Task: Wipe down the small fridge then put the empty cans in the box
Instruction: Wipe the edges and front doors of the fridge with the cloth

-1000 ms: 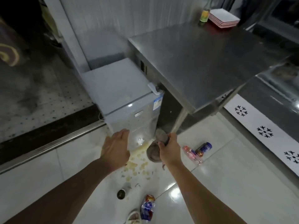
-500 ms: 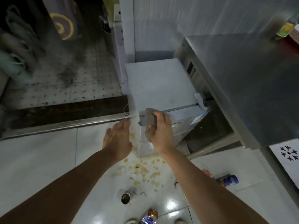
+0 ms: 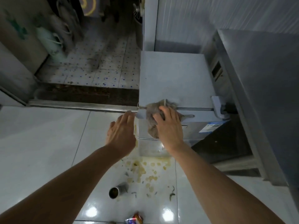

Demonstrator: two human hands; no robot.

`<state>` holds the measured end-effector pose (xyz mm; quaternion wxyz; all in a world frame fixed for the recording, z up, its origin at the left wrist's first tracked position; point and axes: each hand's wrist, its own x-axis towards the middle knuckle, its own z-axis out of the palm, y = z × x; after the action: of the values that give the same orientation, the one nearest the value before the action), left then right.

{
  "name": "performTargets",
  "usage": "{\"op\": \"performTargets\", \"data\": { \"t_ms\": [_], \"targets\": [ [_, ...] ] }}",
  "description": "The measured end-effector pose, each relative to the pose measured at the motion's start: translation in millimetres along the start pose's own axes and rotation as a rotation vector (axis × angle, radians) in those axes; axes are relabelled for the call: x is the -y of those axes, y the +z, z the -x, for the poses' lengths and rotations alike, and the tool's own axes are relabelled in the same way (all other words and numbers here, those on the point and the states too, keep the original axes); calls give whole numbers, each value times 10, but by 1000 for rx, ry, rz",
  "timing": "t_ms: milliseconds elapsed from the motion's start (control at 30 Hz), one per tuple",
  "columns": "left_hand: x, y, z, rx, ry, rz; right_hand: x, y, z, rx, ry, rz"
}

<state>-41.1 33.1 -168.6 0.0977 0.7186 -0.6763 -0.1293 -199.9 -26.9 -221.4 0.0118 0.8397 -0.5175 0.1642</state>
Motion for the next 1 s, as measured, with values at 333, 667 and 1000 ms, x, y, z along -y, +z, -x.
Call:
{"op": "performTargets", "data": {
  "t_ms": [333,667,1000],
  "targets": [
    [-364,494,-159,-108,128,-84,-1126,-241,532,-121,304,131],
    [-176,860,-331,-356,267,-232,-674,192,376,-403,165,87],
    [-50,1302,-530,-802,325,-85,-1609,418,542,-731,37,276]
  ]
}}
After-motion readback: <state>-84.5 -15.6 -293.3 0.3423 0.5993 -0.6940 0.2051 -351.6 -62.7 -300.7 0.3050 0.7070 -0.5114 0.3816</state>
